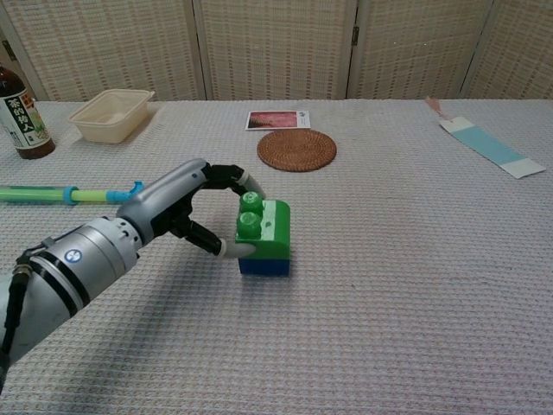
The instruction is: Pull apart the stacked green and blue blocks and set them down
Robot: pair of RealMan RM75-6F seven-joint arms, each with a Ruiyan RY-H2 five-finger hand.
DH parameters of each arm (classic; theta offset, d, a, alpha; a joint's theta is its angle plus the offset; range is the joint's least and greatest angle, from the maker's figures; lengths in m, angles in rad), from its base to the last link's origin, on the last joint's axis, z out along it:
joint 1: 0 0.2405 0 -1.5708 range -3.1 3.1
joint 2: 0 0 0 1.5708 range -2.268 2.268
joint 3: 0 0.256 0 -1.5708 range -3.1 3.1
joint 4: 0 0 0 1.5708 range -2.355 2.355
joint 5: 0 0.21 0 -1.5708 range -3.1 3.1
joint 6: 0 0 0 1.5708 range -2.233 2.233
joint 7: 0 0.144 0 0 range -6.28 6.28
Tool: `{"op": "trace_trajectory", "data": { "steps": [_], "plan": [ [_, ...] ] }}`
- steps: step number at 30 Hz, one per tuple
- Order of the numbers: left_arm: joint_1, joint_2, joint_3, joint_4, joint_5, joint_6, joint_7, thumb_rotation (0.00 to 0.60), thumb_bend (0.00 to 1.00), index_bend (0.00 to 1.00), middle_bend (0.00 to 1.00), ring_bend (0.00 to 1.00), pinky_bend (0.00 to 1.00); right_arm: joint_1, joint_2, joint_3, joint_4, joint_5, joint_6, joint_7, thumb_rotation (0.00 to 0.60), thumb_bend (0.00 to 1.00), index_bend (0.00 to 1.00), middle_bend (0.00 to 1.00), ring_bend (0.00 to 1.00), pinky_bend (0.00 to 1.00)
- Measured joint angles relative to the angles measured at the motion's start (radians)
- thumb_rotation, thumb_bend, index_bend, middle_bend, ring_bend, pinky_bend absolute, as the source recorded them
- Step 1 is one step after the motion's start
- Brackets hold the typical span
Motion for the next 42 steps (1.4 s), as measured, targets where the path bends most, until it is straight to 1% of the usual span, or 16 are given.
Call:
{"op": "trace_trajectory", "data": {
  "steps": [3,6,8,11,14,17,19,24,27,30,33,36,39,42],
  "plan": [
    [0.015,0.000,0.006,-0.006,0.012,0.030,-0.018,0.600,0.33,0.62,0.70,0.19,0.00,0.004,-0.004,0.000,0.005,0.005,-0.011,0.001,0.600,0.41,0.00,0.00,0.00,0.00],
    [0.032,0.013,0.014,-0.042,0.023,0.054,-0.028,0.600,0.34,0.64,0.73,0.21,0.00,0.013,-0.010,0.000,0.015,0.005,-0.028,0.013,0.600,0.41,0.00,0.00,0.00,0.00],
    [0.043,0.027,0.020,-0.076,0.033,0.075,-0.031,0.600,0.34,0.65,0.74,0.22,0.00,0.023,-0.013,-0.002,0.023,-0.001,-0.041,0.038,0.600,0.41,0.00,0.00,0.00,0.00],
    [0.065,0.053,0.029,-0.141,0.046,0.109,-0.030,0.600,0.34,0.66,0.75,0.23,0.00,0.045,-0.019,-0.006,0.039,-0.021,-0.066,0.113,0.600,0.41,0.00,0.00,0.00,0.00],
    [0.084,0.080,0.034,-0.209,0.049,0.130,-0.031,0.600,0.35,0.67,0.75,0.23,0.00,0.076,-0.029,-0.012,0.063,-0.051,-0.092,0.229,0.600,0.41,0.00,0.00,0.00,0.00],
    [0.100,0.103,0.032,-0.270,0.047,0.146,-0.035,0.600,0.35,0.67,0.75,0.23,0.00,0.115,-0.049,-0.018,0.095,-0.088,-0.113,0.386,0.600,0.41,0.00,0.00,0.00,0.00],
    [0.106,0.114,0.026,-0.295,0.041,0.150,-0.041,0.600,0.35,0.67,0.75,0.23,0.00,0.146,-0.069,-0.023,0.122,-0.112,-0.127,0.514,0.600,0.41,0.00,0.00,0.00,0.00],
    [0.105,0.118,0.005,-0.305,0.033,0.149,-0.043,0.600,0.35,0.67,0.75,0.23,0.00,0.238,-0.144,-0.033,0.203,-0.154,-0.178,0.841,0.600,0.41,0.00,0.00,0.00,0.00],
    [0.103,0.111,-0.006,-0.289,0.040,0.164,-0.031,0.600,0.35,0.67,0.75,0.23,0.00,0.301,-0.212,-0.035,0.259,-0.166,-0.216,1.001,0.600,0.41,0.00,0.00,0.00,0.00],
    [0.101,0.112,-0.017,-0.294,0.036,0.165,-0.036,0.600,0.35,0.67,0.75,0.23,0.00,0.361,-0.291,-0.034,0.308,-0.168,-0.252,1.108,0.600,0.41,0.00,0.00,0.00,0.00],
    [0.100,0.119,-0.029,-0.313,0.020,0.157,-0.040,0.600,0.35,0.67,0.75,0.23,0.00,0.408,-0.360,-0.022,0.342,-0.161,-0.275,1.141,0.600,0.41,0.00,0.00,0.01,0.00],
    [0.097,0.126,-0.040,-0.333,-0.003,0.141,-0.044,0.600,0.35,0.67,0.75,0.23,0.00,0.448,-0.408,-0.005,0.353,-0.147,-0.294,1.167,0.600,0.41,0.00,0.00,0.01,0.00],
    [0.094,0.134,-0.049,-0.356,-0.024,0.122,-0.047,0.600,0.35,0.67,0.75,0.23,0.00,0.471,-0.443,0.007,0.356,-0.137,-0.299,1.176,0.600,0.41,0.00,0.00,0.01,0.00],
    [0.093,0.143,-0.049,-0.369,-0.031,0.112,-0.047,0.600,0.35,0.67,0.75,0.23,0.00,0.492,-0.458,0.023,0.352,-0.124,-0.306,1.177,0.600,0.41,0.00,0.00,0.02,0.00]
  ]
}}
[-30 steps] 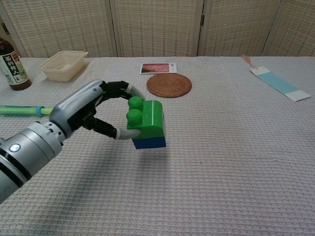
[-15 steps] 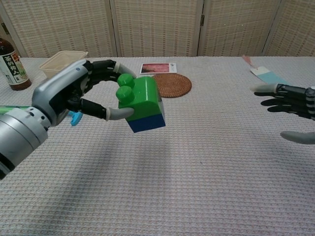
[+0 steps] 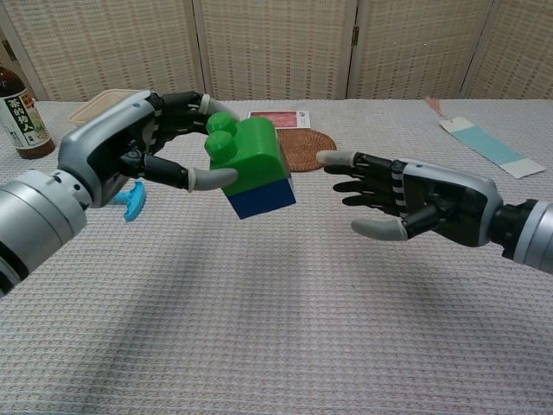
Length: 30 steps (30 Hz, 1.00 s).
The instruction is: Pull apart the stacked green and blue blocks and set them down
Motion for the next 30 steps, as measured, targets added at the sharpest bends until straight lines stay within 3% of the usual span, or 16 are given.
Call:
{"op": "trace_trajectory", "data": {
  "steps": [15,26,30],
  "plan": [
    [0.005,0.011,0.009,-0.002,0.013,0.000,-0.026,0.600,0.35,0.67,0.75,0.23,0.00,0.060,-0.070,0.036,-0.038,0.080,-0.033,0.001,0.600,0.41,0.00,0.02,0.04,0.02],
    [-0.001,0.008,0.011,0.009,0.012,-0.016,-0.043,0.600,0.35,0.67,0.75,0.23,0.00,0.077,-0.114,0.052,-0.033,0.114,-0.039,-0.030,0.600,0.41,0.13,0.07,0.07,0.06],
    [-0.003,0.006,0.011,0.012,0.009,-0.021,-0.046,0.600,0.35,0.67,0.75,0.23,0.00,0.077,-0.129,0.060,-0.022,0.126,-0.037,-0.061,0.600,0.41,0.21,0.11,0.10,0.14]
  ]
}}
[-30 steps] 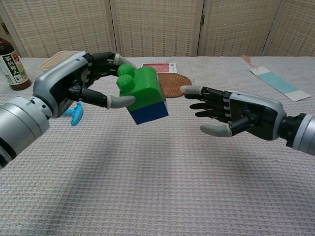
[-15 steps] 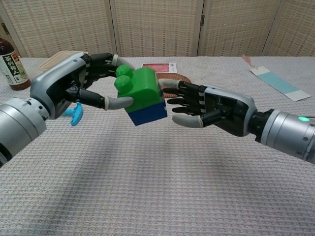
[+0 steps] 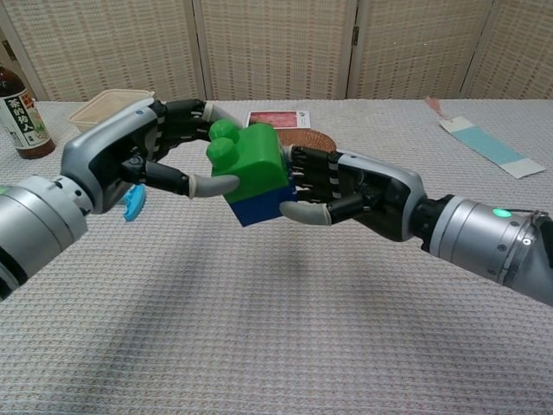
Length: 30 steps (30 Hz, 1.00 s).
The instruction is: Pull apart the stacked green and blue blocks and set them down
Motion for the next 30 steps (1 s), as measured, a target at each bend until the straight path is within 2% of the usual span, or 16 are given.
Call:
{"op": "trace_trajectory", "data": {
  "steps": [6,11,14,22,30],
  "plan": [
    [-0.002,-0.002,-0.001,0.003,-0.002,-0.003,-0.001,0.600,0.35,0.67,0.75,0.23,0.00,-0.005,-0.028,0.011,0.010,0.023,0.007,-0.064,0.600,0.41,0.36,0.22,0.18,0.23],
    [-0.003,-0.001,-0.001,-0.001,-0.002,-0.007,-0.006,0.600,0.35,0.67,0.75,0.23,0.00,-0.012,-0.046,0.027,0.013,0.050,0.014,-0.114,0.600,0.41,0.53,0.39,0.27,0.34],
    [-0.004,0.000,-0.001,-0.003,-0.004,-0.010,-0.009,0.600,0.35,0.67,0.75,0.23,0.00,-0.019,-0.062,0.038,0.013,0.065,0.020,-0.134,0.600,0.41,0.60,0.44,0.33,0.40],
    [-0.004,0.005,-0.007,-0.004,0.003,-0.003,-0.013,0.600,0.35,0.67,0.75,0.23,0.00,-0.025,-0.086,0.043,0.022,0.073,0.022,-0.149,0.600,0.41,0.71,0.52,0.40,0.48],
    [-0.012,0.015,-0.031,-0.018,0.014,0.011,-0.035,0.600,0.36,0.67,0.75,0.23,0.00,-0.028,-0.109,0.045,0.048,0.079,0.018,-0.180,0.600,0.41,0.74,0.55,0.42,0.50]
  ]
}}
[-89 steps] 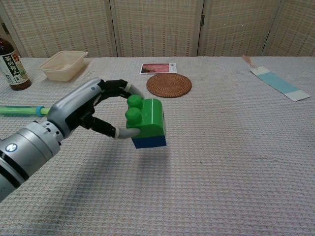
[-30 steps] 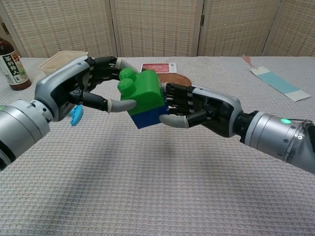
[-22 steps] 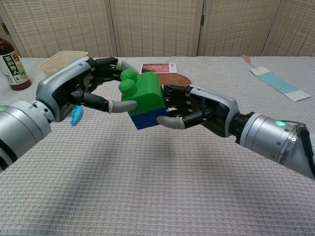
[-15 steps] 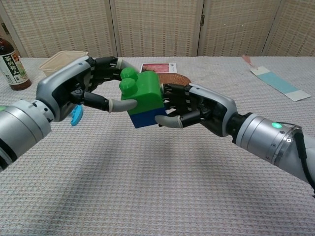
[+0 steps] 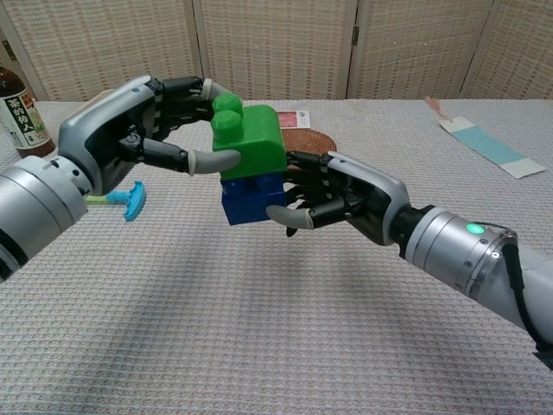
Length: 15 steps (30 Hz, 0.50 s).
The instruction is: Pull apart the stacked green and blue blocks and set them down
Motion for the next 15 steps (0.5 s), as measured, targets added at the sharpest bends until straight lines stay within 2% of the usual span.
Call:
{"op": "trace_trajectory", "data": {
  "steps": [10,15],
  "plan": [
    [-0.011,0.018,-0.029,-0.025,0.014,0.019,-0.020,0.600,0.36,0.67,0.75,0.23,0.00,-0.015,-0.014,-0.008,0.056,0.005,-0.002,-0.024,0.600,0.41,0.74,0.55,0.42,0.50],
    [0.005,0.049,-0.008,-0.025,0.020,0.026,-0.027,0.600,0.36,0.67,0.75,0.23,0.00,-0.018,0.015,-0.013,0.065,-0.022,0.029,-0.118,0.600,0.41,0.74,0.55,0.42,0.50]
  ]
}}
